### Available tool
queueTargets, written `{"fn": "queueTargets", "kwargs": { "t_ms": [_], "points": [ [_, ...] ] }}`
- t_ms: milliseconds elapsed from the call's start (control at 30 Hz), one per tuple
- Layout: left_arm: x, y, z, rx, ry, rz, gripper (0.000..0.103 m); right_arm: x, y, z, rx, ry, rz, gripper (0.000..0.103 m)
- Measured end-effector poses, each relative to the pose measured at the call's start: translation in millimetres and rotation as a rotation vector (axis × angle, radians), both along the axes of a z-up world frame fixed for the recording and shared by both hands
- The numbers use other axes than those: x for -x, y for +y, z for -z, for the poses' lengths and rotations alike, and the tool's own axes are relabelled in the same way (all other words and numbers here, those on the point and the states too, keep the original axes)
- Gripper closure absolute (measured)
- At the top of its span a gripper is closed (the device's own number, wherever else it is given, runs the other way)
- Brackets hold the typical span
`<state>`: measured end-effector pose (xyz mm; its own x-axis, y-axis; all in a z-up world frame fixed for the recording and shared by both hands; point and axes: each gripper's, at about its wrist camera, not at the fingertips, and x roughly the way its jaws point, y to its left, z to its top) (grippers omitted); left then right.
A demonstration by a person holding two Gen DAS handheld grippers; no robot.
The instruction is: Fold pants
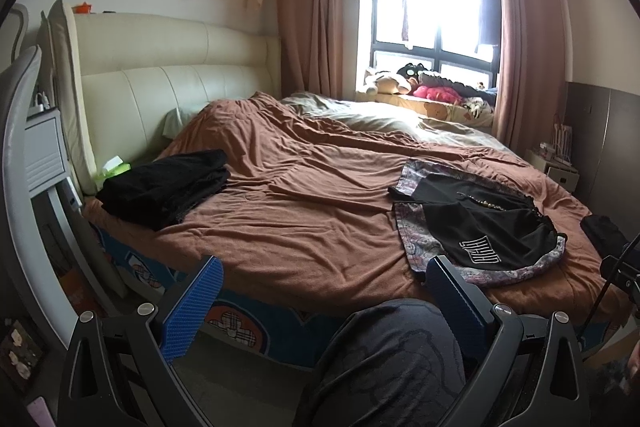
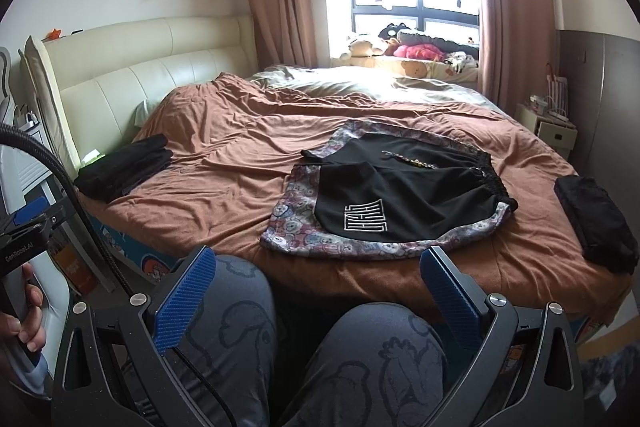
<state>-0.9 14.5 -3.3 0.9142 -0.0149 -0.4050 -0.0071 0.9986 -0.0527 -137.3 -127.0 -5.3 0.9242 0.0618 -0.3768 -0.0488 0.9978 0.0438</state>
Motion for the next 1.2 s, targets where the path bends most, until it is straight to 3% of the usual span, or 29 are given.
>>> {"fn": "queueTargets", "kwargs": {
  "t_ms": [1200],
  "points": [
    [1.4,7.5,3.4,0.010,-0.004,-0.031,0.000,-5.6,3.4,4.6,-0.014,0.007,-0.005,0.000]
  ]
}}
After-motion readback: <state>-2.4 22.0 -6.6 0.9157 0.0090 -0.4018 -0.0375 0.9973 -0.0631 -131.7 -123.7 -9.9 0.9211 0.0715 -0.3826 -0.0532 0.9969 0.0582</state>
